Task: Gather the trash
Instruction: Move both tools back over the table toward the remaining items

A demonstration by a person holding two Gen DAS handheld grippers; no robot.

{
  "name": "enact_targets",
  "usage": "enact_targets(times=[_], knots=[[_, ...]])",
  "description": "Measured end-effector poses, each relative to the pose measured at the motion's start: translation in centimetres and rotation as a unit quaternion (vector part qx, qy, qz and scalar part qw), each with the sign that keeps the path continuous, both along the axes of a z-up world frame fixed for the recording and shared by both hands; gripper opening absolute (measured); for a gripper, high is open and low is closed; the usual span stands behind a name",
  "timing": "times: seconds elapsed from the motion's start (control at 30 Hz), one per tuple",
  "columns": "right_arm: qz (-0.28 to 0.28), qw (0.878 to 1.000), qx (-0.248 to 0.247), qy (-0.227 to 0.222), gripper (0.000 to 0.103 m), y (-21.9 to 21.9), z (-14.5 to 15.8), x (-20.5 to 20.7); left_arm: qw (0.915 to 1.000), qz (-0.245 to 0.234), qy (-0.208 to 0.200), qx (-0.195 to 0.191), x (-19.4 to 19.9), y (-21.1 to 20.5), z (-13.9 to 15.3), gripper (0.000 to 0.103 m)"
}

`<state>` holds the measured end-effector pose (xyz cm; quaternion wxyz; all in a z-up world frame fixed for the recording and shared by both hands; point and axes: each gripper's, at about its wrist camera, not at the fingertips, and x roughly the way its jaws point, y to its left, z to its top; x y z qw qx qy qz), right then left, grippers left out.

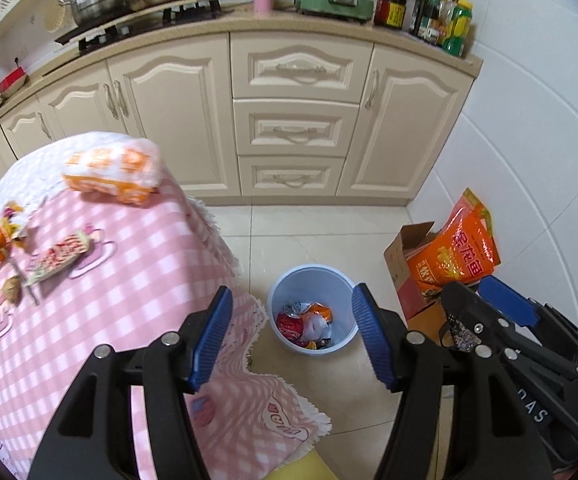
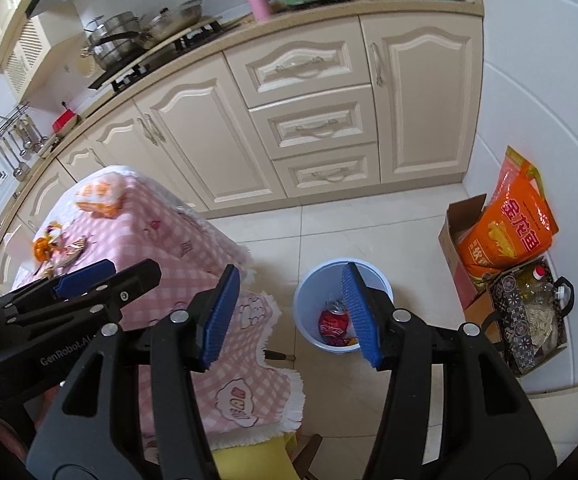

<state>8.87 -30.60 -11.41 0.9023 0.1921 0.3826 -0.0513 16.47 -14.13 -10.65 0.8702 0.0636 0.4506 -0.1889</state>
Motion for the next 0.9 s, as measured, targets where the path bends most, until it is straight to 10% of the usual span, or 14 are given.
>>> enact_targets(times=[0.9], knots=[[0.115,0.992,-0.034,-0.049,0.083,15.8,5.4,1.3,0.9881,0.135,-0.064,-0.037,-3.6,18.3,4.6,0.064]])
